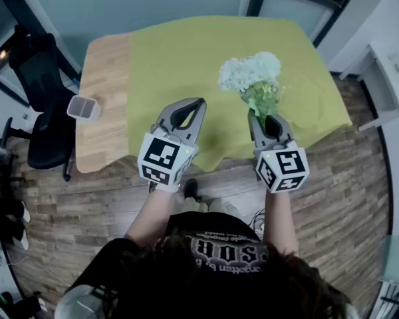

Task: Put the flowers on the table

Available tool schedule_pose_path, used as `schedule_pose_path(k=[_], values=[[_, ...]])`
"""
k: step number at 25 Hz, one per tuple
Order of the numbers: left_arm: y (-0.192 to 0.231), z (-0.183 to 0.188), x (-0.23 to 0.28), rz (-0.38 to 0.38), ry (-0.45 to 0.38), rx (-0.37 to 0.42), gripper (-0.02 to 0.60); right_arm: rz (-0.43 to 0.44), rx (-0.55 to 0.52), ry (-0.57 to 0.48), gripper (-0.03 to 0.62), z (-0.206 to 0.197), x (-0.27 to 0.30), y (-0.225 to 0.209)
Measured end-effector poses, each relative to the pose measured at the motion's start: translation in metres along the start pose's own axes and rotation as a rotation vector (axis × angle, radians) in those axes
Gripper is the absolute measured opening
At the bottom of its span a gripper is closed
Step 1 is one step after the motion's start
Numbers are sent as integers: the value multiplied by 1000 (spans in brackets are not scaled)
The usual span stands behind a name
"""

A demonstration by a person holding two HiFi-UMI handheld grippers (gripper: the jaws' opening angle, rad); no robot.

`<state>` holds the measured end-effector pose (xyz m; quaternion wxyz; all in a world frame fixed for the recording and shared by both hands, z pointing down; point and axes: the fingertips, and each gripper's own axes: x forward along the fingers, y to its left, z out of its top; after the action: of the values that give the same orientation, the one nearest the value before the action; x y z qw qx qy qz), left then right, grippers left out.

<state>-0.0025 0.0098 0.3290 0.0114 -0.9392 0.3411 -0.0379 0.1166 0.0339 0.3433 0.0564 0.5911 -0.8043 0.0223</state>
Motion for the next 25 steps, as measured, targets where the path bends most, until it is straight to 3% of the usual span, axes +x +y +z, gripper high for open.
schedule_pose_path(k=[25], values=[[80, -6, 59, -36, 3, -10, -3, -37, 24, 15, 71, 3, 95, -32]])
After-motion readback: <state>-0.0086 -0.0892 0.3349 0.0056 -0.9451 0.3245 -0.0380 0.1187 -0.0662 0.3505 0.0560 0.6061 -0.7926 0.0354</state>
